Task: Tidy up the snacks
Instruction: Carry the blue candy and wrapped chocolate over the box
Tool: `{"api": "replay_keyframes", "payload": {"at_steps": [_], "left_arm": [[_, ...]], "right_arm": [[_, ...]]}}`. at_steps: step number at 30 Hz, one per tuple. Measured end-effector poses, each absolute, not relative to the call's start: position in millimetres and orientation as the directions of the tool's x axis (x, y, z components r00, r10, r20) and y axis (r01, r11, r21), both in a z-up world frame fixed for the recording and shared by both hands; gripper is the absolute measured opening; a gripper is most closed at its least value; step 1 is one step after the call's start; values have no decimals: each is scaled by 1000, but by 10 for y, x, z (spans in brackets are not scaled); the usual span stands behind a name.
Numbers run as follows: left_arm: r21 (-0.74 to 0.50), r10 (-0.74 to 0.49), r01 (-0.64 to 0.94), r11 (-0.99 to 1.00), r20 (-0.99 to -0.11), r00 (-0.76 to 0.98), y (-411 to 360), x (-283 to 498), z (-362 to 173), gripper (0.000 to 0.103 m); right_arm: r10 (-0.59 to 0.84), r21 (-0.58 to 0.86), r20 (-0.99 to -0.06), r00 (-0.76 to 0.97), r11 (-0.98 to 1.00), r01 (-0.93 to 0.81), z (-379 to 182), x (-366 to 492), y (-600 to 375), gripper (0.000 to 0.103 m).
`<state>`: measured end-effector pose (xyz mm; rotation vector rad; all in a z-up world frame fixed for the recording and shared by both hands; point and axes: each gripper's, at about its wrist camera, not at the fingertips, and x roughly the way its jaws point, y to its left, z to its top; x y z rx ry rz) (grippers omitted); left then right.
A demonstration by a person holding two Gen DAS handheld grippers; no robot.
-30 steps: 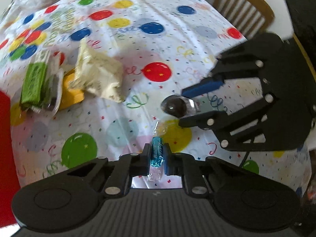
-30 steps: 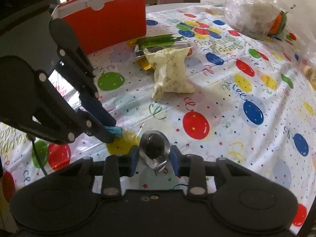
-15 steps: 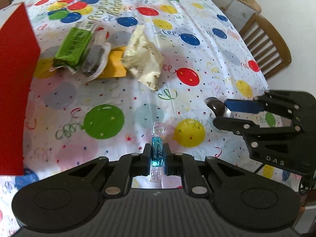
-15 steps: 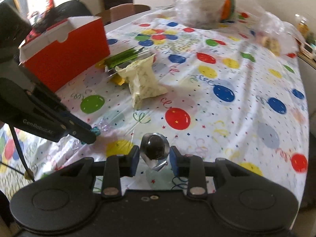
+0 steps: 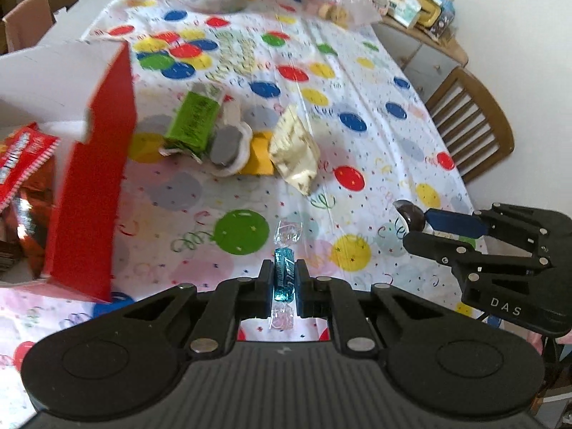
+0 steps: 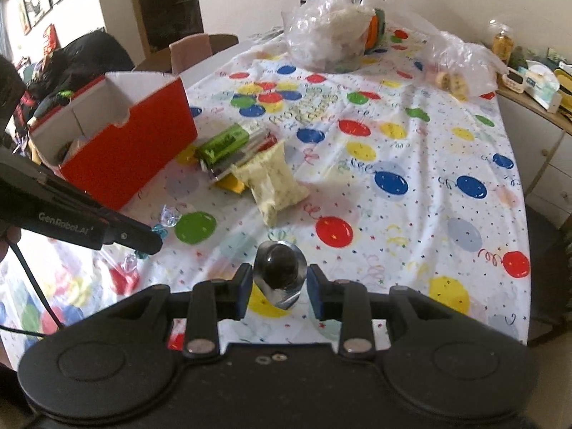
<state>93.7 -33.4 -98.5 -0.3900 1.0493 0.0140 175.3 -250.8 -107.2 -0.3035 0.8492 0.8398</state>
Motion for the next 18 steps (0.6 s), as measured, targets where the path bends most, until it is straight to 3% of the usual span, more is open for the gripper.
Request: {"api": "replay_keyframes", "payload": {"at_steps": [18], "left_arm": [[-282,-96,-222,933,-792,603,751,465,-446,11]], "right_arm": [[600,78,-691,403,616,-784,-512,1278,-1408,32]]}}
